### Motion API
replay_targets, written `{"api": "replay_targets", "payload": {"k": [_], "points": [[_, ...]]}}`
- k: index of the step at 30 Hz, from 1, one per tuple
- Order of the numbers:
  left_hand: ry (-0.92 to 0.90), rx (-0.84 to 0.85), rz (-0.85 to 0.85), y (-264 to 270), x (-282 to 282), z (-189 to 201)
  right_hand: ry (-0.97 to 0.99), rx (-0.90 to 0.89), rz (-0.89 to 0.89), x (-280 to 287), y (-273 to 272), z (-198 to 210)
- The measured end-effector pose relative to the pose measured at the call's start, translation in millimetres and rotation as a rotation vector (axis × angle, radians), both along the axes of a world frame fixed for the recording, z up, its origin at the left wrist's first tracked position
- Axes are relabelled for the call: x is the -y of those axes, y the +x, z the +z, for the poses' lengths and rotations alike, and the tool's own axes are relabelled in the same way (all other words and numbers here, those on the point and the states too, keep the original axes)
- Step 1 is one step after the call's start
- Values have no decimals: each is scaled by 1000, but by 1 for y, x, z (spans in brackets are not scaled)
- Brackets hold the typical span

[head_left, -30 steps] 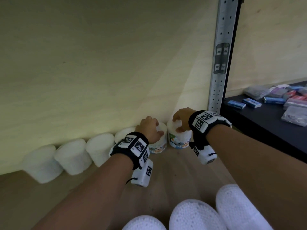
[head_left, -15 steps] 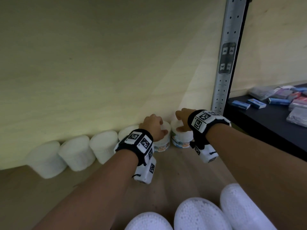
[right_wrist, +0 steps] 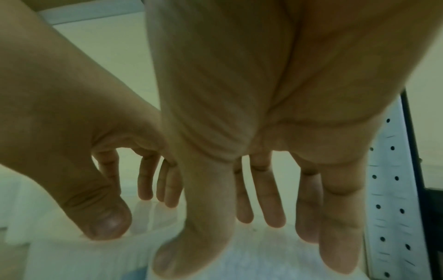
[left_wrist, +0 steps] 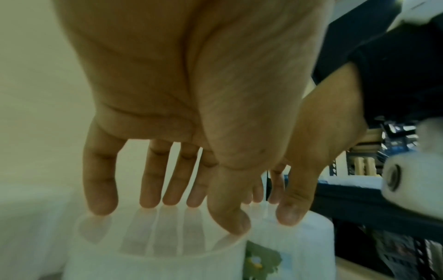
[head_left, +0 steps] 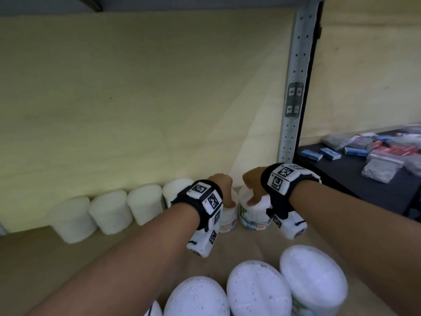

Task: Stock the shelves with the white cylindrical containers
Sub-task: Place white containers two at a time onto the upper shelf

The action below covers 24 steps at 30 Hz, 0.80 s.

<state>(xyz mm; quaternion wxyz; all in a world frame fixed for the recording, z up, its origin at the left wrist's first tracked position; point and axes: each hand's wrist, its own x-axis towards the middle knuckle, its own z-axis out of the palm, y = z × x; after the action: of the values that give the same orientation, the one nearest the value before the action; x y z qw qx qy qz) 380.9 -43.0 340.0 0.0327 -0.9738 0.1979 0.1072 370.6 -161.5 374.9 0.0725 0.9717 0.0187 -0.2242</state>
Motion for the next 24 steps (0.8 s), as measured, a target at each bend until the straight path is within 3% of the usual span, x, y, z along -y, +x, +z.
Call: {"api": "replay_targets", "payload": {"k": [5,8,14,18,24], "points": [[28,-9,-55,-29,5,1,-96,64,107,40,46,-57],[6,4,-74,-47,4,2,-145,26,188,20,-24,-17],[7,-30,-113,-74,5,6,-88,13,225,26,-47,-22],[7,-25,-120,-89,5,7,-75,70,268,45,-30,-50],[47,-36,-136,-110,9,14,47,50,220,39,-71,-22]]}}
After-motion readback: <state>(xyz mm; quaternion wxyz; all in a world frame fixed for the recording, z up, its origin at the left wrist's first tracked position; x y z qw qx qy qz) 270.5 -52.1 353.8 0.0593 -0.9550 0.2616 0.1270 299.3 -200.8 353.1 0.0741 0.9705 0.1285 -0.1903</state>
